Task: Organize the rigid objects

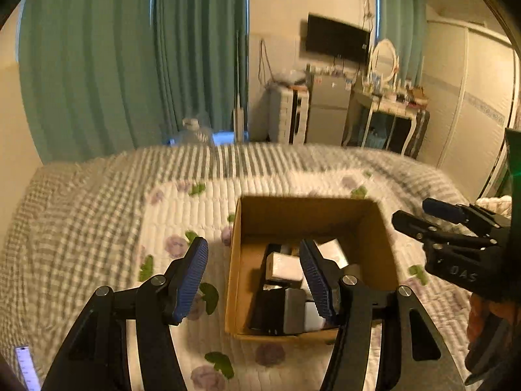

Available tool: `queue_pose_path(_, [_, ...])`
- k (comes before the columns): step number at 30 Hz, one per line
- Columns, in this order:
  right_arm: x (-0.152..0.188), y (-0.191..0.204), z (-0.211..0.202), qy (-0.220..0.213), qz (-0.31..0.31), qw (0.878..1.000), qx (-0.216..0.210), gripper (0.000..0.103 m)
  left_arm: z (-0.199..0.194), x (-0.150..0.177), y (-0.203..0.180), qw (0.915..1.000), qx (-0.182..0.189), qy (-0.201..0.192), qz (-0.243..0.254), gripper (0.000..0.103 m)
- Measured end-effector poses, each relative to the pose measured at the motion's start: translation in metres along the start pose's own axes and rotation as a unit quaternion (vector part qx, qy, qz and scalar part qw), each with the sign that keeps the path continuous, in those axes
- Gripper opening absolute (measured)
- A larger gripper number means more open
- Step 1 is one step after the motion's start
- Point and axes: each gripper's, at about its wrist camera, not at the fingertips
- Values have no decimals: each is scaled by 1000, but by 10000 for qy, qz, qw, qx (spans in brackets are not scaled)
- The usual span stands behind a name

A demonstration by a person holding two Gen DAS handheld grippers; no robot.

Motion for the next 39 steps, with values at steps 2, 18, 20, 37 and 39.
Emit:
queue_pose_path(2, [2,3,-34,-183,-12,9998,16,65,-30,2,-4,9998,-48,-202,2,61])
queue_pose_path(18, [72,30,-216,-1407,122,9887,502,103,-212,73,-25,9829,-141,-1834,8,103])
queue_pose_path(20, [90,26,-215,-1485,282,9880,321,103,-208,89,-22,9823,-172,-1860,-118,103])
queue_pose_path(37, [170,39,-129,-1596,112,9838,809,103,-116,167,-16,9867,-485,-1514,-329,103])
queue_pose_path(39, [172,38,-126,-1589,133,9849,675,103,-116,168,-15,9866,-464,-1528,-348,103])
Point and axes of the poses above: each gripper's, at about its wrist camera, not at the fingertips, and z roughly the way its jaws point, y to its left, x to its underside, and after that the axes turned 11 degrees about y, right-handed
